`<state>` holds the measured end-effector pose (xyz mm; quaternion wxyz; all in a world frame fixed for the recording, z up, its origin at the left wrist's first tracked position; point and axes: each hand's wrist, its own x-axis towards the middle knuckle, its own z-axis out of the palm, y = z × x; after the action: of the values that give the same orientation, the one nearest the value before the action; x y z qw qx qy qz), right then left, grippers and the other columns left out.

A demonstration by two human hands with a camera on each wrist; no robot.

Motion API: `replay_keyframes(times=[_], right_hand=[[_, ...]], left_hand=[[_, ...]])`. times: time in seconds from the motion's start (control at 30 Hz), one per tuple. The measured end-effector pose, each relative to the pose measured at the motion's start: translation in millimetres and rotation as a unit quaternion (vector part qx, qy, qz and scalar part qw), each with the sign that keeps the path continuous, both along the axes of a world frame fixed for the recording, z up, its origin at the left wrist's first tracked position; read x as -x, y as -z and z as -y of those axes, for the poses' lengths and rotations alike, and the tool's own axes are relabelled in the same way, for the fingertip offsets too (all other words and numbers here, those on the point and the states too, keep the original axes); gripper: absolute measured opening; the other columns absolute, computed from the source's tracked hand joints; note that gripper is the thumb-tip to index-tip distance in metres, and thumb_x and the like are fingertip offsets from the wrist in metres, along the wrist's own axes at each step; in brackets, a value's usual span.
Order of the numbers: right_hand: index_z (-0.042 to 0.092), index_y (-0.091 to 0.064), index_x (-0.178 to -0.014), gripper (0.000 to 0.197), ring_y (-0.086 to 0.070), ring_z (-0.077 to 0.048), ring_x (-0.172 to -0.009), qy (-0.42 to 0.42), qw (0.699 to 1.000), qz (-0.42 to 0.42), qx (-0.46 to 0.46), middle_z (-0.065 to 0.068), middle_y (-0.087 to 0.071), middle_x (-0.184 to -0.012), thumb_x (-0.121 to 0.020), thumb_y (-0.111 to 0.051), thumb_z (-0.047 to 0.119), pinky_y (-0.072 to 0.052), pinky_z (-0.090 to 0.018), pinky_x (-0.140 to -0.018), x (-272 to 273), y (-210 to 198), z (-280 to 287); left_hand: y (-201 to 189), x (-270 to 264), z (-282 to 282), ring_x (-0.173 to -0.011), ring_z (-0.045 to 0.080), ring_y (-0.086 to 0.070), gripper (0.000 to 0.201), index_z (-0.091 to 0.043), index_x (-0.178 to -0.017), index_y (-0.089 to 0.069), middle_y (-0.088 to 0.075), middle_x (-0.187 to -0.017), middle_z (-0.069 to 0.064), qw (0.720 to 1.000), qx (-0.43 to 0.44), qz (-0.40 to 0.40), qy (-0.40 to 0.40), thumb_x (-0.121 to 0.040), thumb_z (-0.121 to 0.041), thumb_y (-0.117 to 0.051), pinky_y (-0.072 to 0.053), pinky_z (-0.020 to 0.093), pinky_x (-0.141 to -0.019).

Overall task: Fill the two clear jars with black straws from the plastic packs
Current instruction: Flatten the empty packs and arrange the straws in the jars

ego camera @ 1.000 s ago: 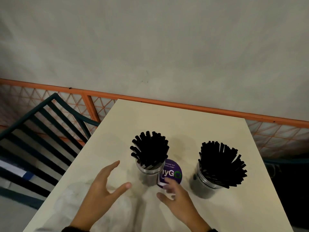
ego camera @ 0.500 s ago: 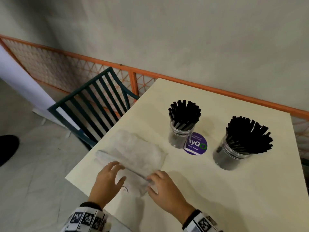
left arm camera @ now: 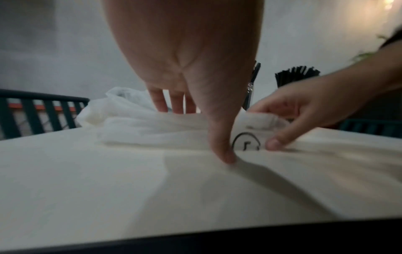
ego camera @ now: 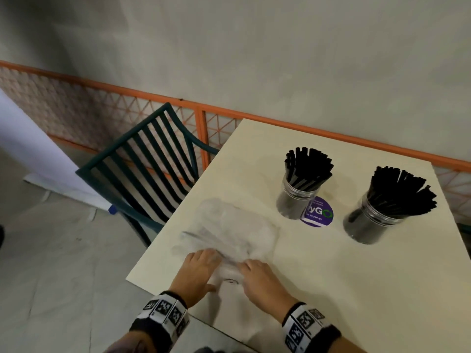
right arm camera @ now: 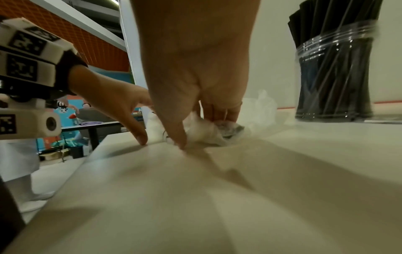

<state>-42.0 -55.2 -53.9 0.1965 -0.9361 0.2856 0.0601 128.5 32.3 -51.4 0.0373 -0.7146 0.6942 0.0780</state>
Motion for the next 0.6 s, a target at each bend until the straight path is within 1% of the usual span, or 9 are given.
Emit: replay_keyframes(times=[0.07, 0.17, 0.2, 0.27, 0.33, 0.4, 0.43, 0.5, 0.6], right_hand=[[0.009, -0.047, -0.126, 0.039, -0.056, -0.032, -0.101, 0.038, 0.998, 0.015, -0.051, -0.016, -0.059, -0.115, -0.089, -0.041, 0.004, -0.042, -0.037, -0.088, 1.1, -3.0, 5.9], [0.018, -0.038, -0.118, 0.027, -0.051, -0.021, -0.066, 0.13, 0.974, 0.039, -0.18, -0.009, -0.059, -0.079, -0.092, -0.04, 0.011, -0.04, -0.033, -0.064, 11.2, -16.8, 20.8], [0.022, -0.035, -0.114, 0.025, -0.047, -0.02, -0.062, 0.15, 0.966, 0.047, -0.206, -0.005, -0.054, -0.072, -0.092, -0.041, 0.012, -0.037, -0.032, -0.06, 14.8, -20.2, 24.6], [0.024, -0.036, -0.109, 0.025, -0.052, -0.022, -0.071, 0.181, 0.957, 0.071, -0.216, -0.005, -0.055, -0.083, -0.089, -0.045, 0.01, -0.039, -0.032, -0.065, 19.5, -21.9, 27.1], [0.02, -0.045, -0.113, 0.031, -0.055, -0.024, -0.094, 0.188, 0.972, 0.093, -0.108, -0.005, -0.056, -0.106, -0.086, -0.048, 0.007, -0.045, -0.033, -0.082, 18.3, -17.2, 20.0], [0.021, -0.054, -0.111, 0.038, -0.058, -0.021, -0.099, 0.147, 0.98, 0.112, 0.067, 0.0, -0.06, -0.108, -0.076, -0.056, 0.008, -0.046, -0.032, -0.09, 12.8, -8.0, 1.6], [0.024, -0.057, -0.109, 0.036, -0.06, -0.017, -0.096, 0.118, 0.982, 0.107, 0.104, 0.004, -0.062, -0.104, -0.073, -0.056, 0.016, -0.045, -0.028, -0.091, 8.2, -4.2, -11.1], [0.026, -0.059, -0.107, 0.036, -0.06, -0.011, -0.093, 0.073, 0.986, 0.064, 0.133, 0.009, -0.065, -0.1, -0.073, -0.05, 0.032, -0.042, -0.026, -0.092, 0.8, 9.2, -31.1], [0.023, -0.06, -0.107, 0.038, -0.063, -0.01, -0.087, 0.073, 0.993, 0.019, 0.095, 0.009, -0.066, -0.097, -0.073, -0.048, 0.034, -0.05, -0.022, -0.084, -4.5, 21.2, -37.8]], left_hand=[[1.6, -14.0, 2.1, -0.082, 0.011, -0.06, 0.053, -0.032, -0.09, -0.064, -0.067, -0.09, -0.01, 1.0, 0.026, 0.008, 0.009, -0.043, -0.049, -0.082, -0.044, 0.023, -0.078], [-4.2, -24.7, 9.5, -0.071, 0.009, -0.064, 0.021, -0.03, -0.084, -0.064, -0.069, -0.077, -0.01, 0.999, 0.038, -0.008, 0.023, -0.067, -0.039, -0.074, -0.047, 0.021, -0.068], [-6.7, -25.1, 12.9, -0.076, 0.015, -0.066, 0.015, -0.026, -0.09, -0.063, -0.07, -0.082, -0.005, 0.998, 0.023, -0.039, 0.033, -0.078, -0.034, -0.064, -0.047, 0.024, -0.07], [-10.1, -22.0, 22.0, -0.088, 0.03, -0.062, 0.022, -0.014, -0.106, -0.053, -0.068, -0.096, 0.007, 0.994, -0.03, -0.105, 0.028, -0.094, -0.029, -0.043, -0.044, 0.033, -0.076], [-12.0, -18.8, 31.0, -0.093, 0.034, -0.06, 0.026, -0.01, -0.111, -0.046, -0.065, -0.103, 0.014, 0.986, -0.07, -0.154, 0.011, -0.096, -0.029, -0.036, -0.042, 0.036, -0.077], [-13.1, -17.5, 39.2, -0.096, 0.034, -0.059, 0.023, -0.008, -0.109, -0.045, -0.063, -0.107, 0.017, 0.975, -0.123, -0.183, 0.006, -0.096, -0.024, -0.035, -0.041, 0.035, -0.074], [-13.2, -17.3, 42.6, -0.097, 0.034, -0.058, 0.022, -0.007, -0.108, -0.046, -0.062, -0.108, 0.019, 0.97, -0.148, -0.195, 0.003, -0.095, -0.02, -0.034, -0.039, 0.034, -0.073], [-11.9, -18.7, 49.6, -0.098, 0.033, -0.057, 0.022, -0.005, -0.107, -0.048, -0.061, -0.11, 0.021, 0.958, -0.191, -0.214, 0.001, -0.095, -0.019, -0.035, -0.039, 0.033, -0.076], [-14.7, -21.3, 51.5, -0.084, 0.026, -0.055, 0.025, -0.01, -0.104, -0.047, -0.062, -0.096, 0.014, 0.955, -0.188, -0.226, 0.031, -0.094, -0.032, -0.04, -0.041, 0.033, -0.075]])
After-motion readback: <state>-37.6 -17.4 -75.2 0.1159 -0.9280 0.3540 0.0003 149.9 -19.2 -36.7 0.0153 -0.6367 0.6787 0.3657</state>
